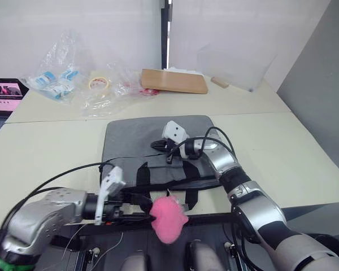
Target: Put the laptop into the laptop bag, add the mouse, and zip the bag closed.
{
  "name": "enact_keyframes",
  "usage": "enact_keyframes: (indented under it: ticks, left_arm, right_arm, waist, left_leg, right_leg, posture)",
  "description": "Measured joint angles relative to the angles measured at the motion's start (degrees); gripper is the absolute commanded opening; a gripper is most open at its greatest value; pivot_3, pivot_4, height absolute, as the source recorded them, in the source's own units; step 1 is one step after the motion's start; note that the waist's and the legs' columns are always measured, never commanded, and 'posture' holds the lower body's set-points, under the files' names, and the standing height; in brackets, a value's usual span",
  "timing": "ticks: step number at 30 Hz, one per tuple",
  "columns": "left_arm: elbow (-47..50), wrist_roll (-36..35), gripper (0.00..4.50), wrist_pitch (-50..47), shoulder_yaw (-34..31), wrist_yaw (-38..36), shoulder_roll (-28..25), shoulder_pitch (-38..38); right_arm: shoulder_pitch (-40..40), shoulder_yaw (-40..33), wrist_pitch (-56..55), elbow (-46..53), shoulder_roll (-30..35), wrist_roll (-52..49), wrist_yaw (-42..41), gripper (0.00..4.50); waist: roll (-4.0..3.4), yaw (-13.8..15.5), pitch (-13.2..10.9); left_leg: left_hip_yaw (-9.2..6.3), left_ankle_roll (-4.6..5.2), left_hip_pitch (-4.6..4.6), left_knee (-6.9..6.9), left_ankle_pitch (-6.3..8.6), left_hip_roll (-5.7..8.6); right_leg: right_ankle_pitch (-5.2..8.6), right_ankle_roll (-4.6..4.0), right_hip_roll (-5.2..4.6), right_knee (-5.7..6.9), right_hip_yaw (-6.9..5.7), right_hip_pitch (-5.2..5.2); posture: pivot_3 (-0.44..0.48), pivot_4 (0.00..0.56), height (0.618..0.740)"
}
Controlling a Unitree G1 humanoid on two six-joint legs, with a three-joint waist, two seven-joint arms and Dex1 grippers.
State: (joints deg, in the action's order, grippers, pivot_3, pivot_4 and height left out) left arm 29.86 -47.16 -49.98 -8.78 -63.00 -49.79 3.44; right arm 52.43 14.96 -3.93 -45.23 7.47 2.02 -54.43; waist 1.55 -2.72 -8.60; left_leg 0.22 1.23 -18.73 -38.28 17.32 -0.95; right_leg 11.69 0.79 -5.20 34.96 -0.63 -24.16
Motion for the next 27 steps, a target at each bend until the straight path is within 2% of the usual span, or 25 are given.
enact_keyframes:
  ticks: [4, 7, 10, 13, 15, 18, 20, 24, 27]
  left_arm:
    - [0.3, -0.7, 4.41, 1.0, -8.5, -1.6, -3.4, 4.4]
    - [-0.5, -2.1, 4.41, 1.2, -11.7, -1.9, -4.0, 3.6]
    - [-3.8, -2.4, 4.41, 2.0, -12.5, -1.4, -4.3, -2.5]
    - [-8.1, -0.2, 4.41, 5.3, -10.1, -0.8, -4.3, -11.2]
    - [-10.0, 1.5, 4.41, 6.8, -7.5, -0.8, -3.8, -14.2]
    - [-15.8, 5.1, 4.50, 9.9, -2.0, -1.1, -0.9, -20.0]
    - [-18.9, 6.9, 4.50, 11.5, 0.3, -1.3, 0.6, -23.7]
    - [-25.1, 11.2, 4.50, 16.1, 5.1, -2.4, 4.5, -31.3]
    - [-31.8, 14.7, 3.75, 20.1, 9.2, -3.7, 10.2, -37.4]
  right_arm:
    - [0.1, -0.7, 0.0, -0.4, 0.0, -0.5, -0.3, 0.00]
    - [0.1, -1.9, 0.5, -0.2, 0.0, -1.4, -0.7, 0.00]
    - [-0.4, -4.8, 5.2, 3.2, 0.1, -5.1, -1.6, 0.00]
    - [-0.2, -10.3, 16.6, 12.3, 0.0, -13.0, -0.5, 0.00]
    - [0.4, -12.5, 21.9, 18.5, 1.1, -16.5, 0.2, 0.00]
    - [1.1, -16.1, 31.0, 30.1, 5.2, -22.4, 1.1, 0.80]
    - [1.1, -17.4, 35.0, 35.6, 7.7, -25.4, 0.7, 1.50]
    - [-2.4, -16.7, 36.1, 43.8, 15.1, -27.6, -4.2, 2.85]
    - [-10.6, -13.7, 33.8, 50.4, 24.2, -27.6, -12.2, 3.87]
  waist:
    - [-0.03, 0.1, 0.0]
    - [-0.03, 0.1, -0.1]
    - [0.06, 0.3, -0.3]
    - [-0.23, 0.7, -0.8]
    - [-0.35, 0.7, -0.8]
    - [-0.35, 1.0, -0.8]
    - [-0.33, 1.2, -0.8]
    - [-0.33, 1.6, -0.8]
    - [-0.32, 2.7, -0.8]
  left_leg:
    - [-0.01, 0.00, -0.01, 0.02, 0.00, 0.00]
    - [-0.01, 0.00, -0.06, 0.02, 0.00, 0.00]
    - [-0.06, -0.07, -0.26, 0.01, -0.05, 0.02]
    - [-0.08, -0.58, -1.26, -0.02, -0.35, 0.15]
    - [-0.01, -0.78, -1.87, -0.01, -0.47, 0.20]
    - [-0.06, -0.92, -2.66, -0.02, -0.54, 0.21]
    - [0.05, -0.96, -2.97, -0.04, -0.57, 0.22]
    - [0.43, -0.58, -3.35, -0.41, -0.33, 0.36]
    - [0.37, -0.49, -3.56, -0.71, -0.28, 0.60]
  right_leg:
    - [0.13, 0.11, 0.02, 0.00, -0.04, -0.02]
    - [0.10, 0.10, 0.02, -0.01, -0.04, -0.06]
    - [0.00, -0.03, 0.03, 0.01, -0.13, -0.18]
    - [-0.24, -0.01, -0.06, 0.06, -0.13, -1.14]
    - [-0.60, 0.00, -0.04, 0.27, -0.10, -1.90]
    - [-0.76, 0.00, 0.00, 0.34, -0.42, -2.45]
    - [-0.77, 0.05, 0.01, 0.11, -0.49, -2.61]
    - [-0.72, 0.22, -0.10, -0.11, -0.64, -2.66]
    - [-0.71, 0.47, -0.34, -0.19, -0.83, -2.60]
  posture:
    - [0.000, 0.150, 0.740]
    - [0.000, 0.150, 0.740]
    - [0.000, 0.150, 0.740]
    - [0.000, 0.150, 0.740]
    - [0.000, 0.150, 0.740]
    - [0.000, 0.150, 0.740]
    - [0.000, 0.150, 0.740]
    - [0.000, 0.150, 0.740]
    - [0.000, 0.150, 0.740]
